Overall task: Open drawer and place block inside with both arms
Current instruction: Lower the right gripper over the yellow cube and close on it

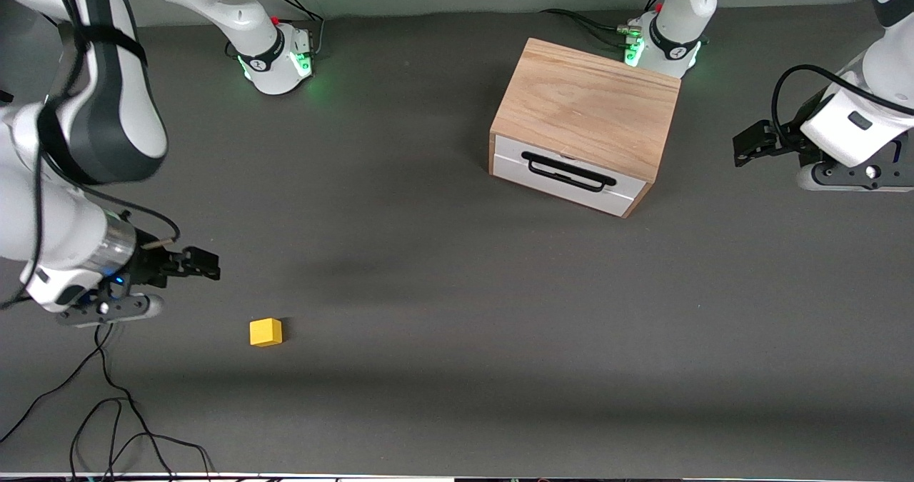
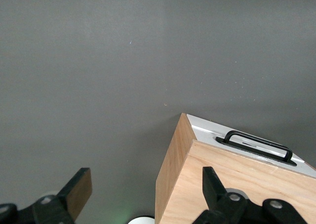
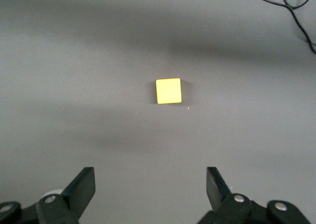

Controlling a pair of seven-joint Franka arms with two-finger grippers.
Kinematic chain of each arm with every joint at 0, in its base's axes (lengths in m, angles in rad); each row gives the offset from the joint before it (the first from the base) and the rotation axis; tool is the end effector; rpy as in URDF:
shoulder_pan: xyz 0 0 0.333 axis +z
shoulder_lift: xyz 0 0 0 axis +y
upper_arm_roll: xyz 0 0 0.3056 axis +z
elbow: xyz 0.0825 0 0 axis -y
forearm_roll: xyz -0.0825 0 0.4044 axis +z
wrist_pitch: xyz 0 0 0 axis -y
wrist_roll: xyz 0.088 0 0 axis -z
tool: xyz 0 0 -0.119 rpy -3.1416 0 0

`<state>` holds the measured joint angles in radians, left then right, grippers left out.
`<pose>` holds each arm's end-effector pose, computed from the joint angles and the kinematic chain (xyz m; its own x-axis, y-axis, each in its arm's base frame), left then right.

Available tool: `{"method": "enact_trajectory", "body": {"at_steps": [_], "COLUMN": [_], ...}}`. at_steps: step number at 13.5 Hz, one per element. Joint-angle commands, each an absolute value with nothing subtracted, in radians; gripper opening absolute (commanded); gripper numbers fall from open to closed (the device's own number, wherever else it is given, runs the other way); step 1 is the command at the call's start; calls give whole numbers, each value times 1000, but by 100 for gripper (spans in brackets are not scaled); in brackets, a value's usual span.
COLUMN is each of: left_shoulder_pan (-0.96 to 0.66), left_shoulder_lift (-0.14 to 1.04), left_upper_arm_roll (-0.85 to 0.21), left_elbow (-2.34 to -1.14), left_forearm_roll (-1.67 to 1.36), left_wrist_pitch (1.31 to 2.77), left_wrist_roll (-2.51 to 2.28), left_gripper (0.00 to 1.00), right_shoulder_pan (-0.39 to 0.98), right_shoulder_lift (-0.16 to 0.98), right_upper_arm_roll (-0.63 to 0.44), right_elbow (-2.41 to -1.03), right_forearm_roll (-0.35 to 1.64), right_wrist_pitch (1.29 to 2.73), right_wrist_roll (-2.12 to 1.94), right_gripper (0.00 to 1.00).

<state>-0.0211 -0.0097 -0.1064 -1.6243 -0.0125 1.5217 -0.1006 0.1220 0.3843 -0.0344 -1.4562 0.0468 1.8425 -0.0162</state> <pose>0.5589 -0.0735 0.5774 0.9953 -0.0269 -0.0935 -0.0268 -0.9996 0.0021 0.6878 0.0678 0.4385 0.9956 0.0936 0.0026 0.0937 -0.9951 -0.0322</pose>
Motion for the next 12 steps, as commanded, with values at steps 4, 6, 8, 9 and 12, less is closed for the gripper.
{"method": "enact_trajectory", "body": {"at_steps": [4,6,8,9,12], "left_shoulder_pan": [-14,-14,-14,-14,-14], "left_shoulder_lift": [0,0,0,0,0], "left_upper_arm_roll": [-109,-109,-109,-109,-109], "left_elbow": [-1598,-1598,-1598,-1598,-1598], "left_forearm_roll": [-15,-15,-15,-15,-15], "left_wrist_pitch": [1497,1499,1497,1497,1497], "left_wrist_roll": [-86,-86,-86,-86,-86], "left_gripper": [100,100,100,100,100], "right_shoulder_pan": [127,124,124,123,123], "right_shoulder_lift": [492,547,615,647,702], "right_upper_arm_roll": [-48,-49,-48,-48,-49], "right_elbow": [-1552,-1574,-1575,-1578,-1606], "right_forearm_roll": [54,54,57,60,61], "right_wrist_pitch": [2089,2195,2274,2336,2436], "right_wrist_roll": [-29,-29,-26,-28,-26], "right_gripper": [100,100,100,100,100]}}
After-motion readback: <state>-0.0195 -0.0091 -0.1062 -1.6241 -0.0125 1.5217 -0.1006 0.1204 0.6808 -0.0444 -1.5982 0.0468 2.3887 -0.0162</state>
